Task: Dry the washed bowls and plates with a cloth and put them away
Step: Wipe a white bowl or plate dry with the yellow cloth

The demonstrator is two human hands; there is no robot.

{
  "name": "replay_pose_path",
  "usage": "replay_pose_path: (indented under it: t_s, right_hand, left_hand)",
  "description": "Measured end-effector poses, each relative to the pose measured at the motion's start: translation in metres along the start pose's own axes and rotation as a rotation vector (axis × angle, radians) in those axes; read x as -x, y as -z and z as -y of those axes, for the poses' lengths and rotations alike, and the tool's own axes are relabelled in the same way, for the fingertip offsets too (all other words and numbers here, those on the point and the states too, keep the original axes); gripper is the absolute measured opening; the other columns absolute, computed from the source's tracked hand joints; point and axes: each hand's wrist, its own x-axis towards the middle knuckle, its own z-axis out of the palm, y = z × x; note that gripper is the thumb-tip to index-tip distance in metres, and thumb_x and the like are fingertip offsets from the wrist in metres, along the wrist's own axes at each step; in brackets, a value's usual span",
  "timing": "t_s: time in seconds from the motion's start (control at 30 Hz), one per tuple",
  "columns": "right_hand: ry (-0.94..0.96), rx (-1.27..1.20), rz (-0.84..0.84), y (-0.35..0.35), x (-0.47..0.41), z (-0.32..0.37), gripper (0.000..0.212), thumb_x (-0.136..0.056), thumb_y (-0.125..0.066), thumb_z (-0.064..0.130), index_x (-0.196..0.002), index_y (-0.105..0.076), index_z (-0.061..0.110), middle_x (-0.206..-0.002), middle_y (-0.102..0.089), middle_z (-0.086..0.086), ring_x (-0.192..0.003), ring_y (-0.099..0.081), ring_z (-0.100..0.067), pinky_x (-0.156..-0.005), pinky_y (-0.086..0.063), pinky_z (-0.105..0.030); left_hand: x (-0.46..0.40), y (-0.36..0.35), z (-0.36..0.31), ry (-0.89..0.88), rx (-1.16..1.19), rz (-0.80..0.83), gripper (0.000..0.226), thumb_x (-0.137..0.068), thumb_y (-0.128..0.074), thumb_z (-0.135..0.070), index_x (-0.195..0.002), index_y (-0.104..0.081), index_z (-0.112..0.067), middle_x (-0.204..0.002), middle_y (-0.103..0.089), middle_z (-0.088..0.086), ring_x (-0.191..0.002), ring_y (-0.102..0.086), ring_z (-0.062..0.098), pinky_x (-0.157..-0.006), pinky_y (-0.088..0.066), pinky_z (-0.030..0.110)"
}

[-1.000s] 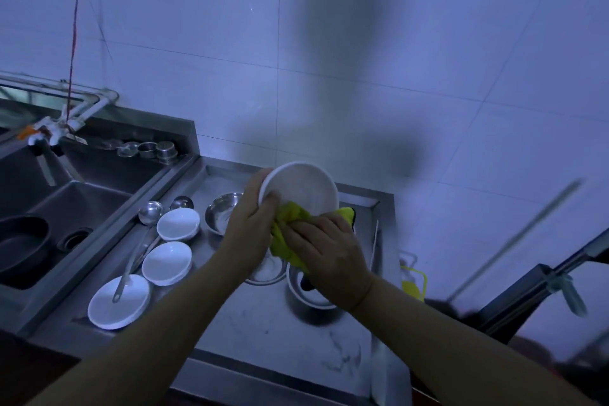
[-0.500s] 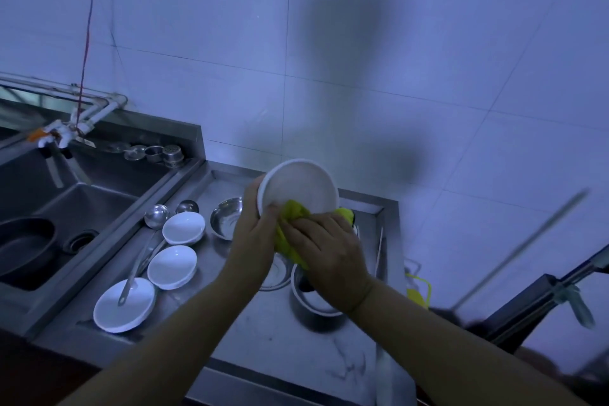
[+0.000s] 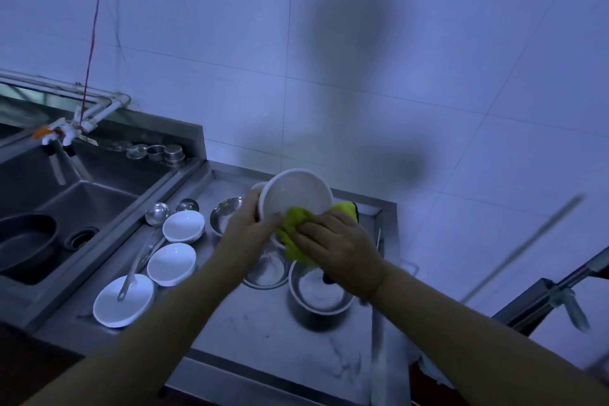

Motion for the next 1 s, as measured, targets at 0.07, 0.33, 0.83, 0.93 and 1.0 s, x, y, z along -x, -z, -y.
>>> replay_pose_path:
  t_s: [0.07, 0.33, 0.83, 0.93, 1.0]
  right_hand:
    - [-0.121, -0.033, 0.003, -0.007, 0.000, 0.014, 0.015, -0.092, -0.061, 0.014, -0.103, -0.071, 0.010, -0.098, -0.071, -0.007, -0.085, -0.065, -0.024, -0.080, -0.051, -0.037]
    - [0.109, -0.201, 0.205, -0.012, 0.024, 0.005, 0.028, -0.086, -0.065, 0.016, -0.114, -0.068, 0.012, -0.118, -0.067, -0.008, -0.110, -0.063, -0.022, -0.106, -0.043, -0.038]
    - [0.008, -0.416, 0.324, -0.052, -0.068, 0.095, 0.067, -0.072, -0.060, 0.005, -0.138, -0.046, 0.006, -0.146, -0.044, -0.011, -0.140, -0.033, -0.026, -0.114, -0.031, -0.044]
    - [0.053, -0.451, 0.229, -0.065, -0.080, 0.098, 0.037, -0.085, -0.052, 0.007, -0.120, -0.064, 0.009, -0.127, -0.063, -0.007, -0.123, -0.054, -0.025, -0.104, -0.044, -0.043]
    - [0.162, -0.371, 0.242, -0.073, -0.091, 0.097, 0.036, -0.085, -0.045, 0.012, -0.113, -0.068, 0.011, -0.120, -0.066, -0.006, -0.116, -0.059, -0.025, -0.105, -0.040, -0.039]
  left_hand:
    - [0.011, -0.015, 0.010, -0.018, 0.082, -0.123, 0.040, -0.092, -0.052, -0.010, -0.122, -0.041, -0.034, -0.104, -0.054, -0.013, -0.090, -0.058, 0.002, -0.063, -0.051, 0.012]
    - [0.020, 0.012, 0.017, -0.006, -0.186, 0.035, 0.044, -0.085, -0.041, -0.030, -0.128, -0.048, -0.036, -0.126, -0.054, -0.006, -0.114, -0.051, 0.012, -0.094, -0.044, 0.032]
    - [0.029, 0.098, 0.014, 0.015, -0.100, -0.112, 0.033, -0.096, -0.042, -0.009, -0.121, -0.058, -0.022, -0.124, -0.060, -0.004, -0.113, -0.054, 0.004, -0.090, -0.044, 0.015]
    - [0.022, 0.134, 0.013, 0.060, -0.029, -0.033, 0.028, -0.093, -0.046, -0.016, -0.115, -0.060, -0.027, -0.119, -0.061, -0.007, -0.108, -0.058, 0.008, -0.088, -0.049, 0.021]
    - [0.014, 0.168, 0.013, 0.109, -0.096, 0.096, 0.031, -0.096, -0.045, -0.012, -0.110, -0.062, -0.034, -0.113, -0.062, -0.011, -0.100, -0.060, 0.006, -0.078, -0.051, 0.015]
